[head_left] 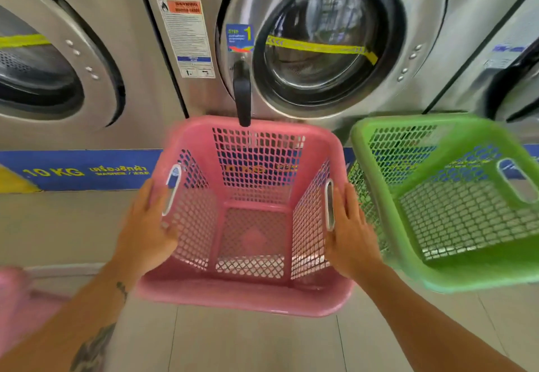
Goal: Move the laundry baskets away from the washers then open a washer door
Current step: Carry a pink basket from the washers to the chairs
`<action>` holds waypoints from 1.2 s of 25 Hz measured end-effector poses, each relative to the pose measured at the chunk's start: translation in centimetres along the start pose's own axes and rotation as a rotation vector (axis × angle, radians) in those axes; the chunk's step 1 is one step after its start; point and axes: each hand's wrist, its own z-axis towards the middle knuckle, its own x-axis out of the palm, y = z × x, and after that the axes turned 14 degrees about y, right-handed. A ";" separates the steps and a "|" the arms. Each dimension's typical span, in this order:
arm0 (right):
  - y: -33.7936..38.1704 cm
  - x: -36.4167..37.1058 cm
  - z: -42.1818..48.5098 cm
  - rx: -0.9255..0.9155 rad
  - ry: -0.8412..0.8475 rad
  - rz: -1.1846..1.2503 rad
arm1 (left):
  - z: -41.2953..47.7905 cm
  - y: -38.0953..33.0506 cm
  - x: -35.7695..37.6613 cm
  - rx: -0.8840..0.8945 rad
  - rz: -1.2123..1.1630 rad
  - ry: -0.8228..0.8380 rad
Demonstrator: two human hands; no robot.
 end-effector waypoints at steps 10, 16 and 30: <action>0.4 1.6 0.0 0.014 -0.015 0.046 | -2.9 1.3 1.2 -0.033 0.220 -0.115; 3.1 6.2 -7.4 -0.078 -0.061 0.090 | -11.9 6.1 1.2 -0.067 0.066 -0.221; 10.0 14.0 -12.8 -0.096 0.210 -0.084 | -24.6 15.8 4.5 -0.338 -0.077 -0.140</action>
